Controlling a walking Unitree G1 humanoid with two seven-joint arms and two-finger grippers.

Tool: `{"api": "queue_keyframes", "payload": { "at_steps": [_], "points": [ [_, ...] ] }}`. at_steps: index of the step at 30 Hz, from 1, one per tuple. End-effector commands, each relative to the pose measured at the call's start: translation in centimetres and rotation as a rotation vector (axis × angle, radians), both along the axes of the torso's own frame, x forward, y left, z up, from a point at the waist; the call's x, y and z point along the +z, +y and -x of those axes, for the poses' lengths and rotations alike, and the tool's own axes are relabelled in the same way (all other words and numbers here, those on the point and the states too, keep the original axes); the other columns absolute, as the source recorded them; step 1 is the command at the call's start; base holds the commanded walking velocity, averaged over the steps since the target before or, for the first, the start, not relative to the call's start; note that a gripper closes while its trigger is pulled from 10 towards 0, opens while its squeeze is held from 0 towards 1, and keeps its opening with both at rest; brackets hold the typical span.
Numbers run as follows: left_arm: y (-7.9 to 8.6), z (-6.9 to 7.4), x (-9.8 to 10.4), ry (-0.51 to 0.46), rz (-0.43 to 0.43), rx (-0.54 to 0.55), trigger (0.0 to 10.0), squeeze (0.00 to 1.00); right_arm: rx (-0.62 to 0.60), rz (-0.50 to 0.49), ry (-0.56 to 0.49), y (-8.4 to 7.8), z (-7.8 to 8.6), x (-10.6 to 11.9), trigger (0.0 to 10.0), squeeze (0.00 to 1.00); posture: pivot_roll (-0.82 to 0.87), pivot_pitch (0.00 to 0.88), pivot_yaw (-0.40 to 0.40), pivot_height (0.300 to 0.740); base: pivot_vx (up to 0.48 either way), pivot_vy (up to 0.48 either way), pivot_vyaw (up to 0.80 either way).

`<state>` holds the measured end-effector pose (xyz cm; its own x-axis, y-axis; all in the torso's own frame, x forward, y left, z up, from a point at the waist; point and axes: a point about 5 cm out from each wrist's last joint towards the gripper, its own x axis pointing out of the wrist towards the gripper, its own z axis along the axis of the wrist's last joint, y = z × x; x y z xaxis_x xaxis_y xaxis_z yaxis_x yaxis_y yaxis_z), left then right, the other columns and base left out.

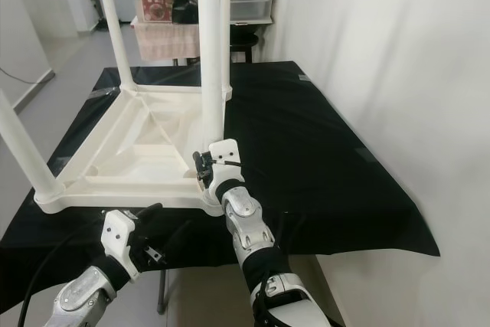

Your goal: Building children table

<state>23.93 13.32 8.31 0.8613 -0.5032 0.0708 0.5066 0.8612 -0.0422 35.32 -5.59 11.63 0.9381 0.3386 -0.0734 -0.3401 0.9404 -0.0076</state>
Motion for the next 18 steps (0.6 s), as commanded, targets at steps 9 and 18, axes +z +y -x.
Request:
{"api": "queue_keyframes", "payload": {
  "at_steps": [9,18],
  "points": [
    [0.2,-0.2,-0.4,0.023,-0.019,-0.004,10.0,0.0,0.537,-0.037,-0.099,-0.7,-1.3,4.2,10.0,0.24,0.08,0.0,-0.016,0.74,0.0,0.0,0.0],
    [0.1,-0.1,-0.4,0.02,-0.022,-0.001,10.0,0.0,0.847,0.075,-0.04,-2.4,-2.0,6.2,10.0,0.0,0.11,0.0,-0.044,0.74,0.0,0.0,0.0]
  ]
}}
